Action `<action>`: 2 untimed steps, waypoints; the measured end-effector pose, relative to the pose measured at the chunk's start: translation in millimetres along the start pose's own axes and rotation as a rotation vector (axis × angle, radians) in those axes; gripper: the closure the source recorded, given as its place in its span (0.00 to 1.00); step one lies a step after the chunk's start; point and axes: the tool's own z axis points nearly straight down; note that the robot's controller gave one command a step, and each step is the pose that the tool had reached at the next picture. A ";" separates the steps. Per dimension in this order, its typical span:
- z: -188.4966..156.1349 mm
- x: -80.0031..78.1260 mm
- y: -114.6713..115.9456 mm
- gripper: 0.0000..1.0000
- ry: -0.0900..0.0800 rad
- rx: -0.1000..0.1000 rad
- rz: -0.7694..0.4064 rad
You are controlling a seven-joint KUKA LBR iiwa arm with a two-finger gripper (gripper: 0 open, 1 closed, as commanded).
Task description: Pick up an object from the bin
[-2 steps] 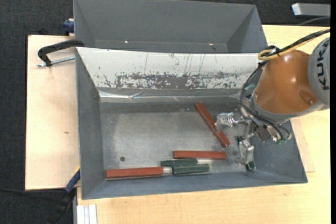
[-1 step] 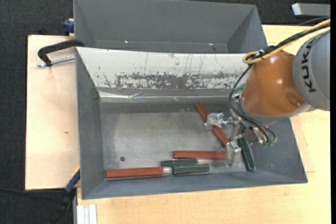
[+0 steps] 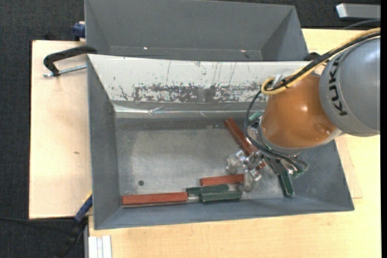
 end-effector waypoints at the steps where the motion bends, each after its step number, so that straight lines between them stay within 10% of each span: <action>1: 0.0 0.0 0.0 1.00 0.000 0.000 -0.001; 2: -139.6 -16.6 28.1 1.00 0.002 -0.001 -0.011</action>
Offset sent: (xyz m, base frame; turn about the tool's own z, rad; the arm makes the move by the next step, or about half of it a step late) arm -0.0024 0.0314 0.1388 -0.0111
